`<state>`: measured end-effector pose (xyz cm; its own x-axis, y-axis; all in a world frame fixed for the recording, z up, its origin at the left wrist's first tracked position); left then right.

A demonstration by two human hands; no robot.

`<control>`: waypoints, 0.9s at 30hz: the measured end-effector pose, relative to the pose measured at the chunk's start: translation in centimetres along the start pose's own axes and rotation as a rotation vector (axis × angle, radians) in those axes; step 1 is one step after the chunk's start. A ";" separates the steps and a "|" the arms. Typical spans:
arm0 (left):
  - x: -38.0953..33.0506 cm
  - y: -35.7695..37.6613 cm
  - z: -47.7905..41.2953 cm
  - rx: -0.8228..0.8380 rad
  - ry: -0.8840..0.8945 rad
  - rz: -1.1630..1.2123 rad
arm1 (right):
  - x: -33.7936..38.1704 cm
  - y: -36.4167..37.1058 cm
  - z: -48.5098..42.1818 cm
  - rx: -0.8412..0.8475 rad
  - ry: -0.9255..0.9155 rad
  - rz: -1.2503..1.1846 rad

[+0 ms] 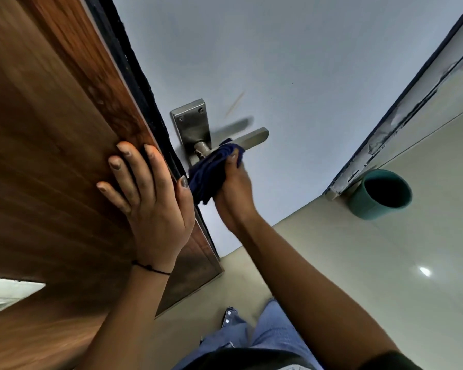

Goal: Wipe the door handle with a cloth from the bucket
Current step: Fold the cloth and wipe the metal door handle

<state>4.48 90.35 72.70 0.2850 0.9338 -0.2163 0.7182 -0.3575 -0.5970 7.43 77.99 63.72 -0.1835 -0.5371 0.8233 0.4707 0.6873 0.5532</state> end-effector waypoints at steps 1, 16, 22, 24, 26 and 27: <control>0.0 0.0 0.0 0.006 0.003 0.004 | -0.5 0.6 0.6 0.012 -0.005 0.024; 0.3 0.2 0.3 0.010 0.031 0.001 | -1.9 1.8 2.0 0.203 -0.282 0.632; 0.3 0.5 0.4 -0.029 0.033 -0.080 | 0.4 -4.6 1.6 -0.011 -0.226 0.723; 0.2 0.6 0.4 -0.038 0.033 -0.103 | 2.7 -5.6 2.3 -0.107 -0.333 0.701; 0.2 0.6 0.4 -0.039 0.033 -0.120 | 6.0 -4.2 2.9 -0.097 -0.606 0.799; 0.2 0.5 0.3 -0.038 0.035 -0.126 | 7.3 -2.9 3.1 -0.045 -0.756 0.888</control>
<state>4.72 90.33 72.10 0.2124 0.9705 -0.1142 0.7728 -0.2383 -0.5882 2.02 73.55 68.53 -0.2344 0.5626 0.7928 0.7192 0.6491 -0.2480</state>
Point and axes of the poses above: each hand's wrist, its own z-axis away from the middle knuckle, its own y-axis out of the palm, x = y × z, the point moved 6 cm from there along -z, towards the middle knuckle, and after that the axes turned 12 degrees about -y, right-handed, at the moved point
